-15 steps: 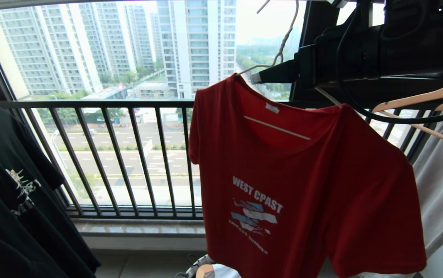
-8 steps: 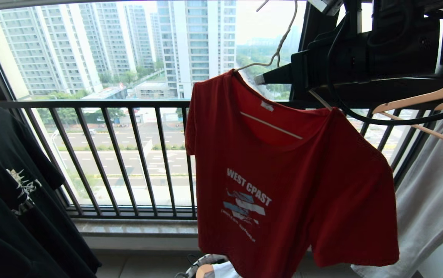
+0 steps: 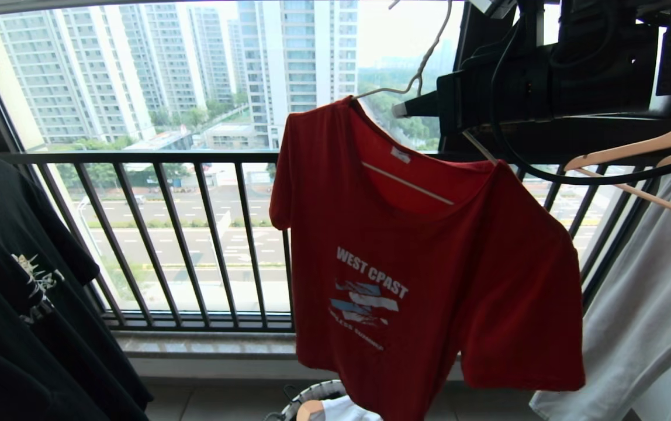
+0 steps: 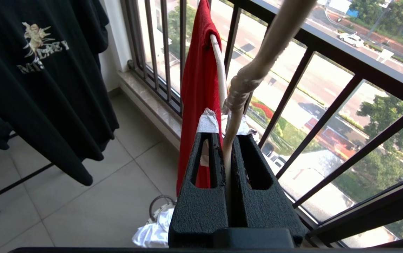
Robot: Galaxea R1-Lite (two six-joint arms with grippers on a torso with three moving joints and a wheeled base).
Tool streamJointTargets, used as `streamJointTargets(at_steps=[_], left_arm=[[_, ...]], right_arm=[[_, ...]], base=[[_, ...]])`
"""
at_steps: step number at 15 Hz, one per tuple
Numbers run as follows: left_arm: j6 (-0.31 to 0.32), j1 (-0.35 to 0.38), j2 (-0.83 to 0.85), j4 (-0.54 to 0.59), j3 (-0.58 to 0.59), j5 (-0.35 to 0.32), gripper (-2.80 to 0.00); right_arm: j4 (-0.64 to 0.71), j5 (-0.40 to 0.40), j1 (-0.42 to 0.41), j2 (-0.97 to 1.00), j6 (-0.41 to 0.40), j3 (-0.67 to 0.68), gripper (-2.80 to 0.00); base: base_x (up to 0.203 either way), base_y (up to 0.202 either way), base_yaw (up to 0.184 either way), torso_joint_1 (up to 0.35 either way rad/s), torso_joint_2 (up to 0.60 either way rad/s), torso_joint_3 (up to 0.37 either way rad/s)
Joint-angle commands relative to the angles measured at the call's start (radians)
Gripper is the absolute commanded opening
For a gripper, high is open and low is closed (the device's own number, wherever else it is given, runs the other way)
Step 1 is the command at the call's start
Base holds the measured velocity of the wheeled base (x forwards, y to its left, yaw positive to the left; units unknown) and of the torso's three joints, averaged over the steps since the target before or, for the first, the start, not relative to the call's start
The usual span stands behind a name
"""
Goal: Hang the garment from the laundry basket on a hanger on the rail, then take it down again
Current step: Take the clothes off the clothes rack
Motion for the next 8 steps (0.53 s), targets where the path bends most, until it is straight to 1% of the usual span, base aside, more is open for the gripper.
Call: streamJointTargets(at_steps=[1,8], left_arm=[[0.001,0.000,0.000,0.000,0.000,0.001,-2.80],[0.002,0.000,0.000,0.000,0.000,0.001,-2.80]], right_arm=[[0.001,0.000,0.001,-0.015,-0.001,0.002,-2.80],[0.010,-0.020,0.001,-0.052,-0.002,0.025,-2.80]], base=[[0.000,0.000,0.000,0.000,0.00,0.000],[0.000,0.000,0.000,0.000,0.00,0.000]])
